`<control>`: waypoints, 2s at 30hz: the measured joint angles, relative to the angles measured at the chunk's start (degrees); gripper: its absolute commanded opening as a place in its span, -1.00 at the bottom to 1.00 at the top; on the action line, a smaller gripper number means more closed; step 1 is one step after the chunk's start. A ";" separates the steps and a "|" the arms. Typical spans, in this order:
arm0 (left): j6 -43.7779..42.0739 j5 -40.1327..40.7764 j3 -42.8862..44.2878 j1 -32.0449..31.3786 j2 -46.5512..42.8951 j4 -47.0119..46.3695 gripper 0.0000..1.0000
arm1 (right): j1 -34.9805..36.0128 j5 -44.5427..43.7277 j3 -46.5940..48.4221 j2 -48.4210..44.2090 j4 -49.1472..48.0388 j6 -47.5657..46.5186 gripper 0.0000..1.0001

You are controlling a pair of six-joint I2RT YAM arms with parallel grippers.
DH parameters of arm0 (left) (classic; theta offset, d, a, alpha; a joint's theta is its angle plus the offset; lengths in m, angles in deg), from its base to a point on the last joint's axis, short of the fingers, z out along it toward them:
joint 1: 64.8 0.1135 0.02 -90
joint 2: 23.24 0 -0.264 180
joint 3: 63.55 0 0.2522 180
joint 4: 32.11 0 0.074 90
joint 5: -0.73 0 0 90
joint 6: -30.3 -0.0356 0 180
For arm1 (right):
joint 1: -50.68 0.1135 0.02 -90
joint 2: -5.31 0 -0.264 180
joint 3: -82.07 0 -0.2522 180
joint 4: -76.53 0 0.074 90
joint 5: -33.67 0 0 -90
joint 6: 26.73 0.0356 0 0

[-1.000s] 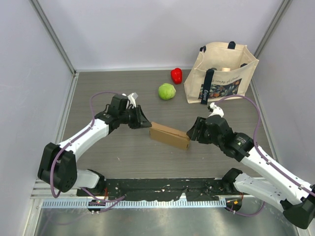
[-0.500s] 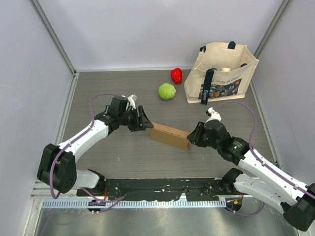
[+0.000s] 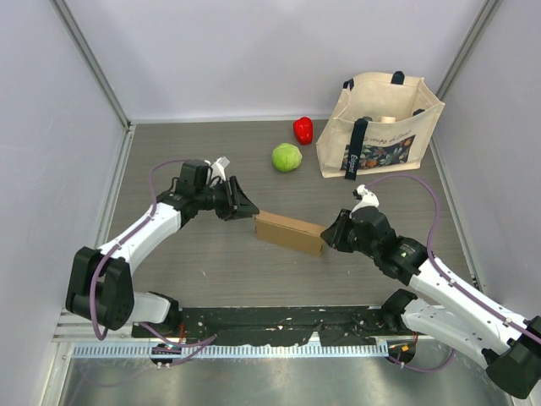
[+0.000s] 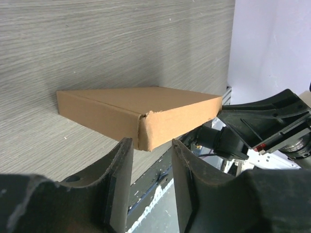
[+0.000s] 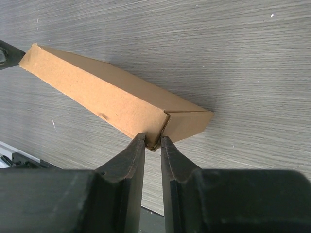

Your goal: Fold the paper box

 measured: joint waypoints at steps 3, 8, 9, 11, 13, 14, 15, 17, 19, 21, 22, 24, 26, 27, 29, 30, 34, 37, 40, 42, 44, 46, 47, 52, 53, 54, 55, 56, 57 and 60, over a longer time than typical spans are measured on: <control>0.46 -1.36 0.00 -0.02 1.03 -1.05 -0.35 | -0.02 0.04 0.00 0.00 -0.13 -0.17 -0.59; 0.39 -1.81 -0.61 0.02 2.12 -2.27 -0.65 | -0.04 0.07 0.00 0.00 -0.28 -0.44 -0.64; 0.31 -1.79 -0.83 0.09 2.21 -2.43 -0.66 | -0.04 0.07 0.00 0.00 -0.28 -0.46 -0.65; 0.42 -1.95 -1.79 0.24 2.34 -3.48 -0.69 | -0.07 0.11 0.00 0.00 -0.28 -0.55 -0.67; 0.57 -2.36 -2.91 0.42 2.34 -5.33 -0.70 | -0.13 0.11 0.00 0.00 -0.33 -0.59 -0.67; 0.63 -2.54 -3.54 0.48 2.34 -6.36 -0.70 | -0.13 0.11 0.00 0.00 -0.35 -0.59 -0.68; 0.76 -2.82 -4.17 0.59 2.32 -7.43 -0.69 | -0.13 0.09 0.00 0.02 -0.35 -0.59 -0.69; 1.29 -3.52 -5.53 0.81 2.21 -9.73 -0.61 | -0.13 0.09 0.00 0.02 -0.35 -0.61 -0.70; 1.84 -3.93 -6.69 0.96 2.03 -11.56 -0.55 | -0.13 0.09 0.00 0.07 -0.35 -0.63 -0.74; 1.90 -4.07 -7.13 1.03 2.03 -12.24 -0.63 | -0.17 0.04 0.00 0.42 -0.35 -0.79 -0.75; 1.90 -4.07 -7.23 1.03 2.03 -12.41 -0.69 | -0.20 0.02 0.00 0.44 -0.42 -0.87 -0.77; 1.99 -4.26 -7.50 1.03 2.01 -13.11 -0.84 | -0.20 -0.15 -0.09 0.81 -0.68 -1.18 -0.80; 2.01 -4.33 -8.04 1.03 1.64 -13.79 -0.86 | -0.28 -0.28 -0.33 0.81 -1.07 -1.31 -0.81; 1.97 -4.28 -8.41 1.03 1.27 -14.14 -0.87 | -0.28 -0.42 -0.50 0.79 -1.33 -1.38 -0.82; 1.95 -4.26 -8.96 1.03 0.70 -14.38 -0.87 | -0.33 -0.61 -0.85 0.74 -1.99 -1.51 -0.81; 1.95 -4.26 -9.31 1.03 0.31 -14.49 -0.86 | -0.42 -0.59 -1.05 0.72 -2.45 -1.66 -0.81; 1.90 -3.67 -10.86 1.03 -1.81 -14.43 -0.80 | -0.96 0.83 -2.78 0.04 -5.29 -1.97 -0.74; 1.73 -2.51 -12.02 1.05 -4.11 -13.46 -0.66 | -1.31 2.69 -4.26 -0.52 -7.72 -1.84 -0.68; 1.14 -0.94 -13.09 1.09 -7.41 -10.21 -0.48 | -1.40 5.22 -5.40 -1.62 -8.55 -1.31 -0.64; 0.33 0.00 -13.62 1.03 -9.51 -6.99 -0.29 | -1.33 7.37 -5.68 -2.43 -7.63 -0.87 -0.56; -0.15 0.68 -13.79 0.94 -10.95 -3.98 -0.11 | -1.14 9.09 -5.66 -2.93 -6.19 -0.52 -0.48; -1.16 2.14 -13.79 0.66 -12.35 0.02 -0.03 | -0.81 10.91 -5.57 -3.08 -4.02 -0.33 -0.36; -1.44 2.82 -13.79 0.48 -12.96 2.08 0.02 | -0.59 11.21 -5.51 -2.97 -1.97 -0.42 -0.32; -3.10 5.53 -11.08 0.00 -15.34 11.04 0.14 | -0.37 11.30 -4.94 -1.18 5.40 -1.25 -0.13; -3.54 5.88 -9.90 0.00 -15.50 12.24 0.16 | -0.37 11.13 -4.55 -0.98 6.05 -1.42 -0.12; -3.98 6.14 -8.94 0.00 -15.56 12.92 0.18 | -0.37 10.84 -4.15 -0.70 6.43 -1.57 -0.09; -4.17 6.38 -8.22 0.00 -15.58 12.98 0.25 | -0.37 10.43 -3.67 -0.28 6.49 -1.68 -0.07; -4.28 6.49 -7.65 0.00 -15.56 12.96 0.26 | -0.37 9.97 -3.21 0.44 6.32 -1.77 -0.06; -4.33 6.56 -7.37 0.00 -15.28 12.74 0.26 | -0.37 9.55 -2.95 1.09 6.01 -1.88 -0.03; -4.33 6.56 -6.88 0.00 -12.00 11.41 0.26 | -0.39 7.37 -2.69 4.61 4.28 -2.38 0.00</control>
